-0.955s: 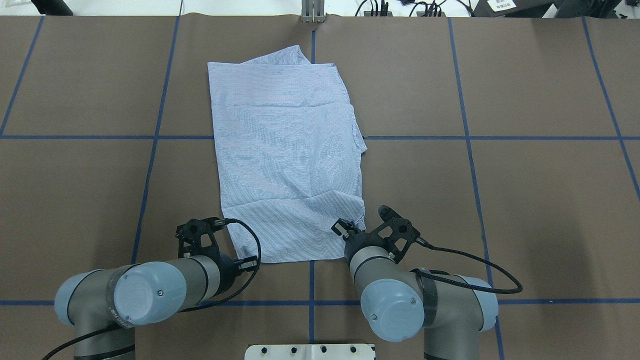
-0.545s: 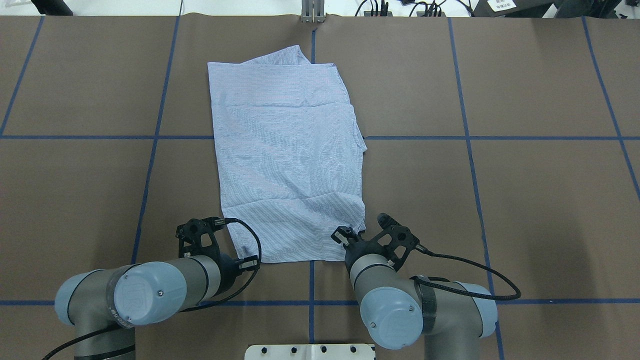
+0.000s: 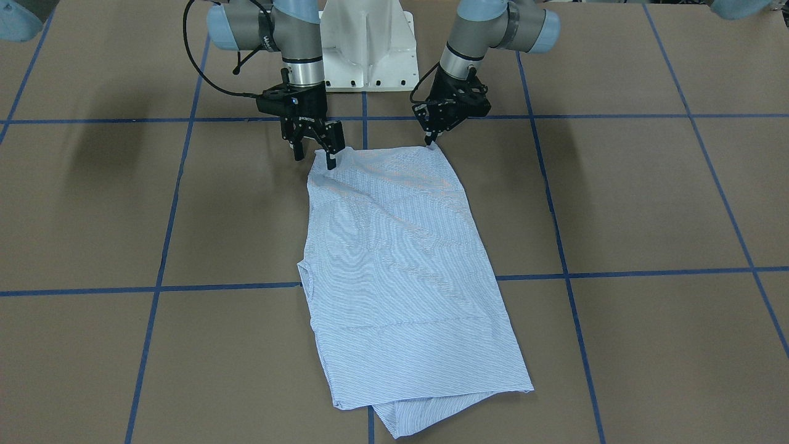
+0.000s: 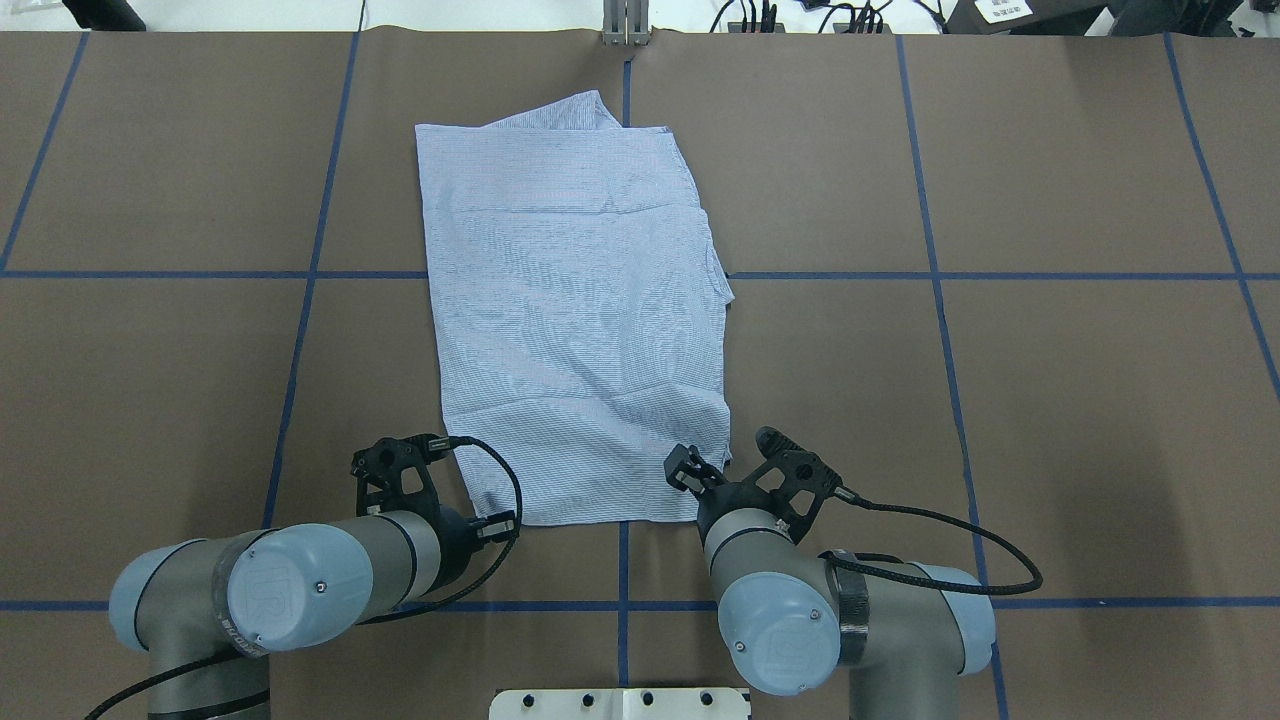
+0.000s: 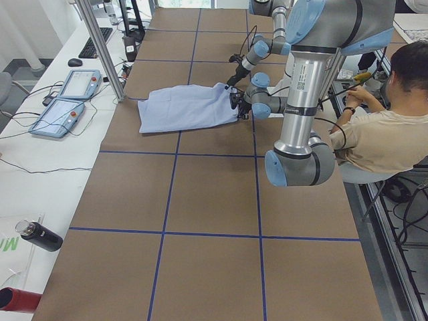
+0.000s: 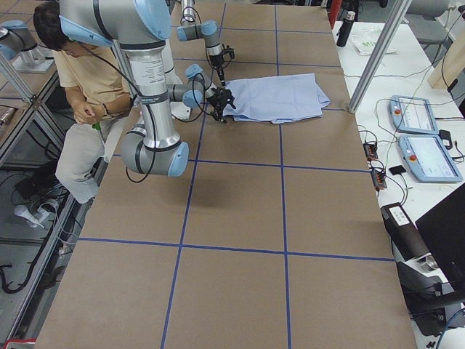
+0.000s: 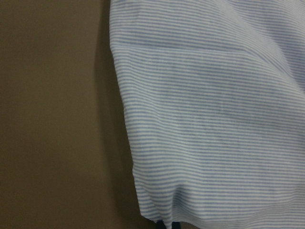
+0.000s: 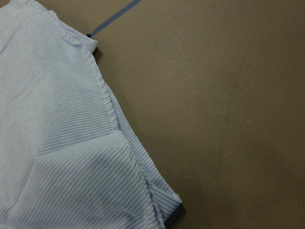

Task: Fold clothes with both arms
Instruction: 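Grasp the near edge of the shirt with both grippers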

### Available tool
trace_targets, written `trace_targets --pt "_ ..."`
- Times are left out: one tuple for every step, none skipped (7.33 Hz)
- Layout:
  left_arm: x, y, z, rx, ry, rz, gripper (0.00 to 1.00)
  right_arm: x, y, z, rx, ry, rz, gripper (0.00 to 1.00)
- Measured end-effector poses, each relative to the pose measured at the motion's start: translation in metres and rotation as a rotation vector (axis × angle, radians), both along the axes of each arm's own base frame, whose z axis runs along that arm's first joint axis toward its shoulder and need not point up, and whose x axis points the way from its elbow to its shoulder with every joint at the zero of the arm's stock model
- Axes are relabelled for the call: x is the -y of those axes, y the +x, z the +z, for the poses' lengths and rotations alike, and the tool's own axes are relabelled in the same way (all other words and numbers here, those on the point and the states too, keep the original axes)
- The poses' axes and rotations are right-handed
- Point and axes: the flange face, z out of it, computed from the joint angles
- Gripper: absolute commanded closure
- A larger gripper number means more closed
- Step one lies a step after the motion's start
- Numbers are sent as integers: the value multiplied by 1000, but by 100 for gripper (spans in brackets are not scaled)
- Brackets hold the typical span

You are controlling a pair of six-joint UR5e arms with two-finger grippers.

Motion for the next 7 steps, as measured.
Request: trace_targets --pt "0 0 1 1 -1 0 100 0 -3 2 -6 0 2 12" --pt "0 0 1 1 -1 -1 100 0 -4 2 -6 -2 4 22" --pt "0 -1 2 2 -2 -1 100 0 -6 2 -6 -3 6 30" --pt "0 -1 2 2 -2 -1 100 0 -7 1 -2 -5 8 37" --pt "0 -1 2 1 -3 -1 100 0 -8 0 0 -6 9 42" --pt "0 -1 2 1 -3 -1 100 1 -8 -3 4 -7 10 48" --pt "0 -1 2 1 -3 -1 100 4 -9 -9 14 -4 14 51"
